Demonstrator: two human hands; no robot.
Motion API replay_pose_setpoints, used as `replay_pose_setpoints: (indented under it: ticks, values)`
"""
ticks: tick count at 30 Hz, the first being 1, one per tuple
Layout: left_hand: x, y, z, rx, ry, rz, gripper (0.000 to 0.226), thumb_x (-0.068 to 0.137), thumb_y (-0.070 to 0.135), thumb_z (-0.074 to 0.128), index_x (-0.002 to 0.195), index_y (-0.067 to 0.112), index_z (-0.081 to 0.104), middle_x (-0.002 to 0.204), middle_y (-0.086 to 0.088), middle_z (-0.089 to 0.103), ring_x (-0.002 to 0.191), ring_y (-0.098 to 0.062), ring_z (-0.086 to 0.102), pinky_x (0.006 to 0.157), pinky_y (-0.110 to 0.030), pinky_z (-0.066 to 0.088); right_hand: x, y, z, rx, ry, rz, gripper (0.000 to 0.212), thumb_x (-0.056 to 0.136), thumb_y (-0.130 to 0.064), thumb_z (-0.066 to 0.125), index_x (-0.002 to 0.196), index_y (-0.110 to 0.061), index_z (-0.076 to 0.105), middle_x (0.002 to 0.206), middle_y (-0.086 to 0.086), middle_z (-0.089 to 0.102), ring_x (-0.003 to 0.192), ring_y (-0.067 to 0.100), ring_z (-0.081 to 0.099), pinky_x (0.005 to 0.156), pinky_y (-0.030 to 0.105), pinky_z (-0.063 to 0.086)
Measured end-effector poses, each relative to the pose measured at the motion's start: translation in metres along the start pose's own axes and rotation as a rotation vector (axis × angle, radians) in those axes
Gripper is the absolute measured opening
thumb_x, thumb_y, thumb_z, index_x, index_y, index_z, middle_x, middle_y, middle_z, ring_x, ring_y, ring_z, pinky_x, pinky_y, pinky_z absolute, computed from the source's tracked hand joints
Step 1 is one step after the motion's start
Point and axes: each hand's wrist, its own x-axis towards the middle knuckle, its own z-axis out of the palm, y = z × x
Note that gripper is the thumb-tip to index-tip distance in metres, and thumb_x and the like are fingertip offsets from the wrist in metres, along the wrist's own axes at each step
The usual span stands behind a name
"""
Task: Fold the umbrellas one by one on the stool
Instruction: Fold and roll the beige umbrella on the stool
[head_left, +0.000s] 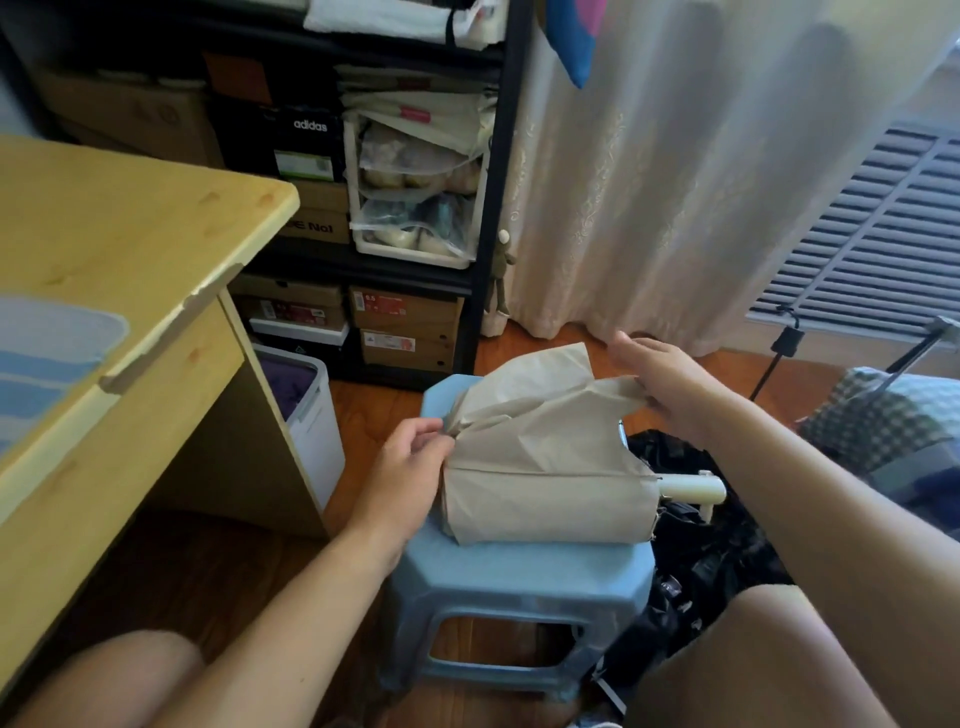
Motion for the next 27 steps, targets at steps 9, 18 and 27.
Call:
replay_pose_setpoints:
  ticks: [9, 18, 27]
  values:
    - [0.014, -0.019, 0.012, 0.557, -0.068, 0.426, 0.016, 0.085, 0.02, 0.081, 0.098, 0.024, 0.072, 0.115, 0.014, 0.05, 0.114, -0.006, 0.043, 0.094, -0.001, 0.024, 0.051, -0.056, 0.009, -0.821, -0.379, -0.09, 0.084, 0.089, -0.043, 0.076, 0.159, -0.041, 0.03, 0.163, -0.007, 0.033, 0.149, 0.022, 0.035, 0.119, 0.038, 0.032]
    - [0.001, -0.035, -0.006, 0.636, -0.196, 0.592, 0.033, 0.078, 0.017, 0.085, 0.099, 0.032, 0.064, 0.111, 0.022, 0.039, 0.118, 0.006, 0.038, 0.098, -0.005, 0.027, 0.01, -0.057, 0.019, -1.197, -0.467, -0.434, 0.017, 0.082, -0.015, 0.067, 0.072, -0.025, 0.057, 0.074, -0.006, 0.06, 0.069, 0.015, 0.056, 0.062, 0.03, 0.045]
    - [-0.008, -0.037, -0.002, 0.404, -0.137, 0.266, 0.093, 0.076, 0.027, 0.09, 0.146, 0.042, 0.031, 0.122, 0.015, 0.05, 0.106, 0.009, 0.054, 0.084, -0.001, 0.036, -0.107, 0.04, -0.013, -0.824, -0.305, -0.861, 0.043, 0.058, 0.012, 0.067, 0.079, -0.026, 0.059, 0.103, -0.02, 0.051, 0.099, 0.002, 0.05, 0.077, 0.009, 0.037]
